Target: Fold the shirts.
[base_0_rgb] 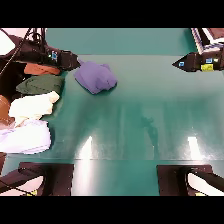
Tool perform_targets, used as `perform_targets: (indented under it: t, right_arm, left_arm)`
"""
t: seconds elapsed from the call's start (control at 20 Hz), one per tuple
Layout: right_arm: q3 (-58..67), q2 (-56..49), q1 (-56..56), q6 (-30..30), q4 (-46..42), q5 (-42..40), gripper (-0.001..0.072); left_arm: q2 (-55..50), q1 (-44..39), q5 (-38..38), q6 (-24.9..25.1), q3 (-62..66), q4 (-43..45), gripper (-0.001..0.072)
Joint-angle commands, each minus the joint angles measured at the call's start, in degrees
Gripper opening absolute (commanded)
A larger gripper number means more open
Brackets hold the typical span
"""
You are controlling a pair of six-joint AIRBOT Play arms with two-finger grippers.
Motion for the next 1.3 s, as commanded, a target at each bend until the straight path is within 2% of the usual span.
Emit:
perform_targets:
  t: [0.0,0.8,0.95,1.1,1.15,1.2,1.25]
  right_arm:
    - [-0.11,-0.02,0.02,0.02,0.07,-0.04,0.0014]
    - [-0.07,-0.28,0.02,0.02,0.09,-0.33,0.0013]
    - [-0.07,-0.28,0.04,0.04,0.13,-0.33,0.0013]
    - [-0.07,-0.28,0.07,0.04,0.13,-0.37,0.0014]
    - [-0.07,-0.28,0.07,0.04,0.13,-0.37,0.0014]
    - [-0.07,-0.28,0.07,0.04,0.15,-0.35,0.0014]
    - [-0.07,-0.28,0.07,0.04,0.15,-0.35,0.0014]
  left_arm:
    - [-0.02,-0.02,-0.02,0.02,-0.09,0.00,0.0028]
    - [0.00,-0.04,0.39,0.02,-0.07,-0.04,0.0028]
    - [0.00,-0.02,7.61,-0.04,-0.07,-0.83,0.0028]
    - [-0.15,-0.02,10.91,0.42,-0.20,-2.56,0.0031]
    - [-0.72,-0.02,13.03,1.33,-0.31,-1.95,0.0240]
    - [-1.68,-0.02,14.34,0.96,-0.31,-0.44,0.0508]
    - [-3.41,-0.02,15.12,0.15,-0.31,1.27,0.0561]
